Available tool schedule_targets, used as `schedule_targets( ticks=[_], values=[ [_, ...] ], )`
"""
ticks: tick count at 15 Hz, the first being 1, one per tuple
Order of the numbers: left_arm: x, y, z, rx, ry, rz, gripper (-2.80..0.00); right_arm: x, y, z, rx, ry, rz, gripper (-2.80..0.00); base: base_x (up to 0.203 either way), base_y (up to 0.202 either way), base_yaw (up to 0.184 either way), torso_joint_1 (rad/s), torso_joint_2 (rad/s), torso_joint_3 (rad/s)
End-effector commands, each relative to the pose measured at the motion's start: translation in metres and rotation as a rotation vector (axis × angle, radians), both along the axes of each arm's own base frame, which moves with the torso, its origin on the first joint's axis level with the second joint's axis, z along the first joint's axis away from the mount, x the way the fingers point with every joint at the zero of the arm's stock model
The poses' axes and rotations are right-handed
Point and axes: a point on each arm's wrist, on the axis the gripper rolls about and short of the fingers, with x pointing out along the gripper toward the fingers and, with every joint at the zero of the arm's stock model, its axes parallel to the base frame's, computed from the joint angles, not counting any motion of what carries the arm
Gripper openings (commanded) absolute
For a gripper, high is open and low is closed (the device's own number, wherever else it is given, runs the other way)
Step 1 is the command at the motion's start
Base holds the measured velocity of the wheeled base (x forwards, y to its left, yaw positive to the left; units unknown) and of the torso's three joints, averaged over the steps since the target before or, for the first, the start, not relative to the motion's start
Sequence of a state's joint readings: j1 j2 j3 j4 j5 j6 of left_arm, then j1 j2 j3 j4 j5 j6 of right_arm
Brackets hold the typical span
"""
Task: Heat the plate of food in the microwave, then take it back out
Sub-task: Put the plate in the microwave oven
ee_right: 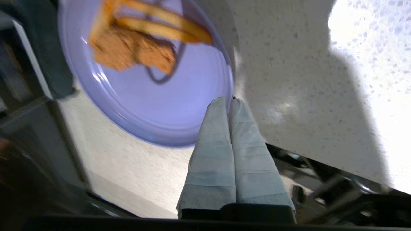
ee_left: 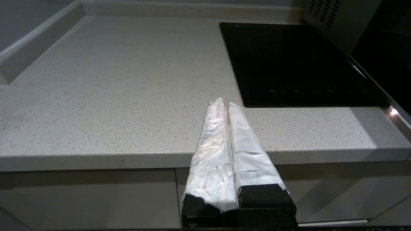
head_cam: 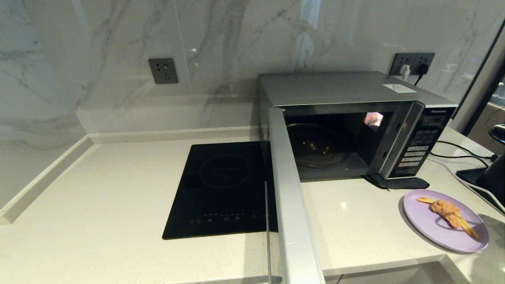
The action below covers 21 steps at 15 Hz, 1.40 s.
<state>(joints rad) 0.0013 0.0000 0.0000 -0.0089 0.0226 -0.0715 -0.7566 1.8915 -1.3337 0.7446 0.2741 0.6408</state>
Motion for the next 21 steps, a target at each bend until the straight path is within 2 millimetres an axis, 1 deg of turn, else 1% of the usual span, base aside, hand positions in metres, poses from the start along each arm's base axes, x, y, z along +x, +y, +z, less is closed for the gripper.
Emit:
schedule_targets(
  ticks=[1,4,5,6,12,14,17,20,21],
  values=[
    [0.0,0.0,0.0,-0.001,0.001,0.001,-2.8,0.002,0.008,-0.007,0.025,0.058,0.068,-2.8,0.0,0.0,0.0,0.0,0.0,0.0],
    [0.0,0.0,0.0,-0.001,0.001,0.001,-2.8,0.005,0.011,-0.012,0.03,0.078,0.094,-2.8,0.0,0.0,0.0,0.0,0.0,0.0],
    [0.0,0.0,0.0,-0.001,0.001,0.001,-2.8,0.006,0.01,-0.012,0.018,0.079,0.101,-1.78,0.0,0.0,0.0,0.0,0.0,0.0],
    [0.0,0.0,0.0,-0.001,0.001,0.001,-2.8,0.006,0.01,-0.011,0.012,0.078,0.106,0.0,0.0,0.0,0.0,0.0,0.0,0.0],
    [0.0,0.0,0.0,-0.001,0.001,0.001,-2.8,0.008,0.009,-0.016,0.025,0.092,0.106,0.0,0.0,0.0,0.0,0.0,0.0,0.0],
    [0.0,0.0,0.0,-0.001,0.001,0.001,-2.8,0.009,0.007,-0.022,0.021,0.124,0.1,0.0,0.0,0.0,0.0,0.0,0.0,0.0],
    [0.0,0.0,0.0,-0.001,0.001,0.001,-2.8,0.015,0.002,-0.04,-0.03,0.256,0.082,0.0,0.0,0.0,0.0,0.0,0.0,0.0],
    [0.0,0.0,0.0,-0.001,0.001,0.001,-2.8,0.02,0.003,-0.048,-0.039,0.293,0.092,0.0,0.0,0.0,0.0,0.0,0.0,0.0],
    [0.0,0.0,0.0,-0.001,0.001,0.001,-2.8,0.023,0.007,-0.048,-0.04,0.293,0.106,0.0,0.0,0.0,0.0,0.0,0.0,0.0]
  ],
)
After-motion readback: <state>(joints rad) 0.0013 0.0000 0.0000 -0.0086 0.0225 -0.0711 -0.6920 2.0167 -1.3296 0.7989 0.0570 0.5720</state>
